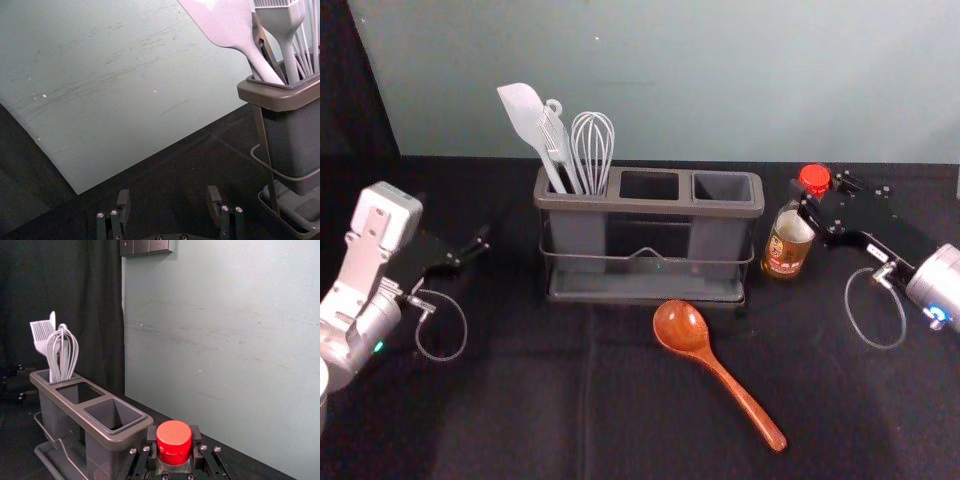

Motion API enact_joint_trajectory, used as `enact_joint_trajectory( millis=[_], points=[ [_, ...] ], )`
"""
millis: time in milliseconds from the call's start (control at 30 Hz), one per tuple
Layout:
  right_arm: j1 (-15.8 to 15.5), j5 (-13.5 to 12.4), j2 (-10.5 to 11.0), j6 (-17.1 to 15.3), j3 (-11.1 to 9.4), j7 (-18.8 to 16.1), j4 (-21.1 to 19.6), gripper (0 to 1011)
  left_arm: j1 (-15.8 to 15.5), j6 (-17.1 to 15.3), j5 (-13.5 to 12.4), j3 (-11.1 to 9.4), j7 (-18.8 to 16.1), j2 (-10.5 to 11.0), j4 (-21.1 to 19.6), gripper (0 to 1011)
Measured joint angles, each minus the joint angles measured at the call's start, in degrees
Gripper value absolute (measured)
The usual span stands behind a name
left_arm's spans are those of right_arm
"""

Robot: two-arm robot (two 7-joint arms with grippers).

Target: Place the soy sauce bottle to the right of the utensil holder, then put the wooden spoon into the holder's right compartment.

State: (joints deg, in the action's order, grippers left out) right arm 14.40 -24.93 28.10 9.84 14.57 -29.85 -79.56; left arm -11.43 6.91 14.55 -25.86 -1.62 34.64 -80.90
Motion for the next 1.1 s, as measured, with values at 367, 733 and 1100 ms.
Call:
enact_joint_trajectory(
  millis=[367,733,1100],
  points=[
    [0.99,0.95,-1.41,1.93,0.40,-0.88,2.73,381,0.00,0.00,0.00,0.00,0.00,0.00,0.00,1005],
    [1.54,1.71,-2.21,3.09,0.50,-1.20,4.49,381,0.00,0.00,0.00,0.00,0.00,0.00,0.00,1005],
    [1.53,2.10,-2.45,3.30,0.39,-1.01,4.68,381,0.00,0.00,0.00,0.00,0.00,0.00,0.00,1005]
  ],
)
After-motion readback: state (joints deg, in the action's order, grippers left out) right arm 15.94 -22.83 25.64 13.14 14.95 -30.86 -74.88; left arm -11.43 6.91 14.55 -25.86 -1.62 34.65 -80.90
